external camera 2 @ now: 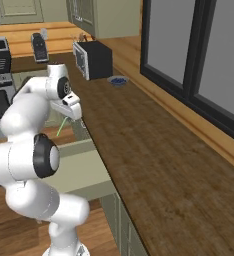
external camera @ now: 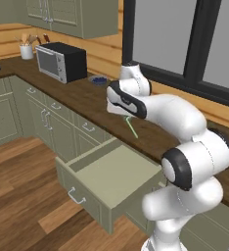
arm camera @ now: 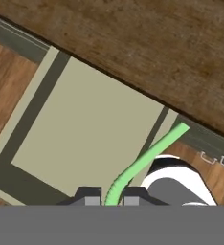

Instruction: Take a straw from the drawer in front and place it inside the glass cup on the dining counter.

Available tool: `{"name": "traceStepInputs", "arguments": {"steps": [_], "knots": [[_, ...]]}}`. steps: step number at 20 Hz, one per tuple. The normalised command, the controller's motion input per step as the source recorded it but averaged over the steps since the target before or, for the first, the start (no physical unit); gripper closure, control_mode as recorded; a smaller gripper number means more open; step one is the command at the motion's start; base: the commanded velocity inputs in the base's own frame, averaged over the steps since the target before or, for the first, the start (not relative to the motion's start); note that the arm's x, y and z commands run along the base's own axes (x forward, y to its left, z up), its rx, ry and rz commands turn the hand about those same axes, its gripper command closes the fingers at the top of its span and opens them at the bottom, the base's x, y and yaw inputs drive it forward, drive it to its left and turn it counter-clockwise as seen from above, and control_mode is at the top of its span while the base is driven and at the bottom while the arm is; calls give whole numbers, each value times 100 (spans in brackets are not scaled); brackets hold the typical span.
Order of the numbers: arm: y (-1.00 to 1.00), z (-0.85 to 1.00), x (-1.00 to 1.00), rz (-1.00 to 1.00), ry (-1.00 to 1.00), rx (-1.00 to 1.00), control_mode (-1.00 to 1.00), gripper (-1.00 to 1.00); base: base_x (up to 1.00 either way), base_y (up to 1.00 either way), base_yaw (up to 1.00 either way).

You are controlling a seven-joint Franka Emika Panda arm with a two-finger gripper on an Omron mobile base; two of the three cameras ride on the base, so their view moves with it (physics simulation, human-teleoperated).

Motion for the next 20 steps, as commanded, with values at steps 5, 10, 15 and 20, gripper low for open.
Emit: {"name": "traceStepInputs", "arguments": {"steps": [5, 10, 15, 20], "knots": [[-4, -12, -7, 9, 0, 0, -100, 100, 0, 0, 0], [0, 0, 0, 0, 0, 0, 100, 100, -94, 10, 13], [0, 0, 0, 0, 0, 0, 100, 100, -88, 72, 49], [0, 0, 0, 0, 0, 0, 100, 100, -15, 75, 86]]}}
